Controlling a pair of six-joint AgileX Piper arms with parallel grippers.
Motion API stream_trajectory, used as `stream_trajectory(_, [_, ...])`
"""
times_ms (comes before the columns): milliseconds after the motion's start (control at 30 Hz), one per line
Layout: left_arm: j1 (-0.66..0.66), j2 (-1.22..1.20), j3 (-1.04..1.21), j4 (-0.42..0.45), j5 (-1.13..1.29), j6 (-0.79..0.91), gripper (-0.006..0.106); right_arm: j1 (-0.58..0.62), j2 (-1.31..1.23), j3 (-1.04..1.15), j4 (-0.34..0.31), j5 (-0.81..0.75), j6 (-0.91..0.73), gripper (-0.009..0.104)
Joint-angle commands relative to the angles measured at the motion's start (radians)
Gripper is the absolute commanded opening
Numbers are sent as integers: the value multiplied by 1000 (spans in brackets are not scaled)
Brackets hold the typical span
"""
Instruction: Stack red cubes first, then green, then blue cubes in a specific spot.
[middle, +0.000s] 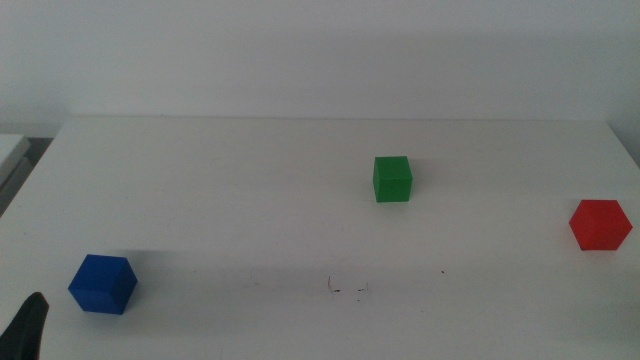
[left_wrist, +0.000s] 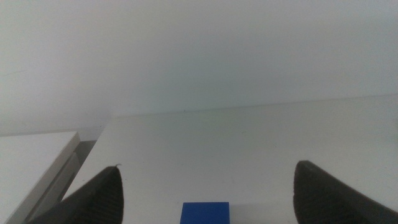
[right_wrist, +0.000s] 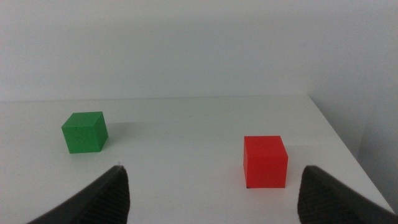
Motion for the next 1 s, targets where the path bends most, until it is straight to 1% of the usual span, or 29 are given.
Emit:
stream_trajectory(0, [-1,-5,-1,0,-5,0,94,-7,-4,3,-2,-10,0,93])
stream_trajectory(67, [-1,-5,-1,0,-5,0,94,-7,-4,3,-3,-41,0,93])
stream_trajectory(267, [-1,-5,-1,0,-5,0,94,-7,-4,3,-3,-39,0,93])
stream_trajectory(333, [-1,-5,-1,0,-5,0,94,-7,-4,3,10,-88,77,93])
stream_trajectory(433, [-1,-5,-1,0,-5,0,94,-7,39,-67,1,-65,115,93])
stream_trajectory(500, [-1,-5,-1,0,-5,0,94,-7,132,-181,-2,14,115,93])
stream_trajectory(533, [-1,-5,-1,0,-5,0,94,-7,197,-253,-2,78,115,93])
stream_trajectory(600, [-1,-5,-1,0,-5,0,94,-7,339,-399,-4,236,115,93])
stream_trajectory(667, [-1,-5,-1,0,-5,0,94,-7,476,-568,-6,462,115,93])
stream_trajectory(700, [-1,-5,-1,0,-5,0,94,-7,528,-629,-9,544,108,93])
stream_trajectory(733, [-1,-5,-1,0,-5,0,94,-7,586,-696,-15,643,92,93])
stream_trajectory(767, [-1,-5,-1,0,-5,0,94,-7,638,-753,-31,708,66,93])
stream_trajectory(867, [-1,-5,-1,0,-5,0,94,-7,755,-867,-61,832,36,93])
stream_trajectory(967, [-1,-5,-1,0,-5,0,94,-7,831,-904,-47,853,36,93])
